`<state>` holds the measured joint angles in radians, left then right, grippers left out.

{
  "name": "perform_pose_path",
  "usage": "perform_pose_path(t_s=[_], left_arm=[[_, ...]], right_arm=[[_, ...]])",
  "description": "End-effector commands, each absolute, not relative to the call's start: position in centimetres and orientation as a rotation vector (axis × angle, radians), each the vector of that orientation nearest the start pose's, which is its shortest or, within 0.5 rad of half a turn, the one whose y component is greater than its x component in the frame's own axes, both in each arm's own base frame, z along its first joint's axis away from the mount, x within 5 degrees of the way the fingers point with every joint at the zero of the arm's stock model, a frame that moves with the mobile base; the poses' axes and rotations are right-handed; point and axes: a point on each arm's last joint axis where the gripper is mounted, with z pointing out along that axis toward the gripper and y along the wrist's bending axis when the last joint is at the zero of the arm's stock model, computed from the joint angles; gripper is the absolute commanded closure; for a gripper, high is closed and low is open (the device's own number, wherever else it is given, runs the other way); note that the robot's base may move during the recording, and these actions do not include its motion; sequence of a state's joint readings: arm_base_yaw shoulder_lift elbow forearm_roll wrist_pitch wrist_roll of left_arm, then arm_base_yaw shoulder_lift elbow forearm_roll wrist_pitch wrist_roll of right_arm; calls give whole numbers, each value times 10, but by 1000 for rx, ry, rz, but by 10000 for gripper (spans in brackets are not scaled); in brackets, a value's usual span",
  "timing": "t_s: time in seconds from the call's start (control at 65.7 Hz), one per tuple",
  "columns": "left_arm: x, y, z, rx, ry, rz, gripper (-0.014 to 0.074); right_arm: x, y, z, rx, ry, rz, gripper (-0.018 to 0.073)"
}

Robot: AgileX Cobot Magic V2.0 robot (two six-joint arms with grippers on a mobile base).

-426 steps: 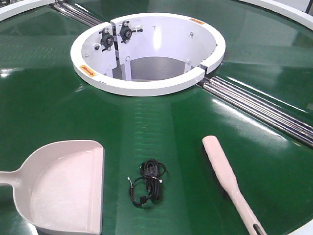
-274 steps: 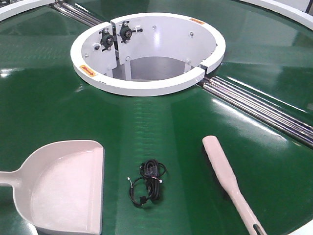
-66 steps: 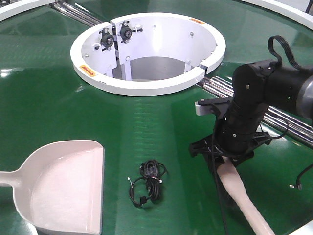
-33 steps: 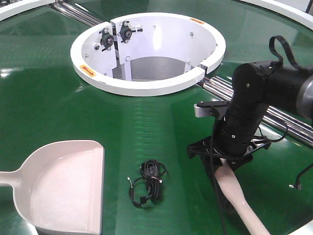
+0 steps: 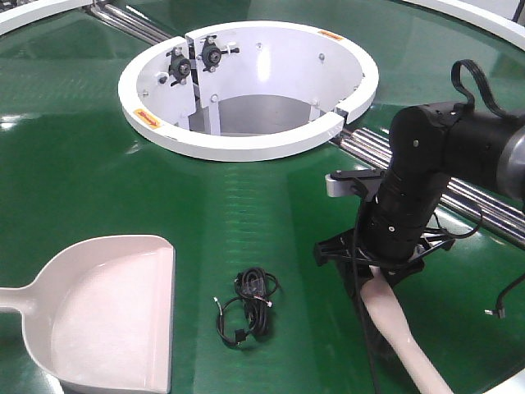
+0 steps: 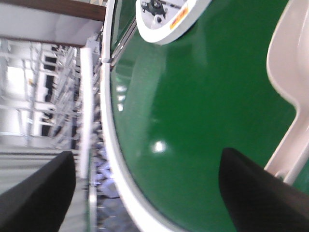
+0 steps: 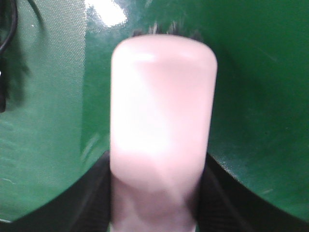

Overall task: Clean and inspect green conveyor with broom and dustpan
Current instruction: 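Lower the left gripper onto the pink dustpan handle and grasp it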

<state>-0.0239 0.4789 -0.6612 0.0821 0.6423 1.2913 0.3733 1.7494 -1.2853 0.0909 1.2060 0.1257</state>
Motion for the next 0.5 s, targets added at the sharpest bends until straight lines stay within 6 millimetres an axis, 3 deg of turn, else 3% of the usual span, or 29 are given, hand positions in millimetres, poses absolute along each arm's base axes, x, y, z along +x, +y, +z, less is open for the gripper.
perform_pose_path(t_s=[0.0, 0.487], left_arm=[[91, 3, 359, 1312, 1481, 1032, 38], [93, 2, 363, 1280, 1441, 1048, 38]], right_arm=[[301, 124, 256, -323, 3077, 160, 566], [301, 124, 256, -323, 3078, 160, 566]])
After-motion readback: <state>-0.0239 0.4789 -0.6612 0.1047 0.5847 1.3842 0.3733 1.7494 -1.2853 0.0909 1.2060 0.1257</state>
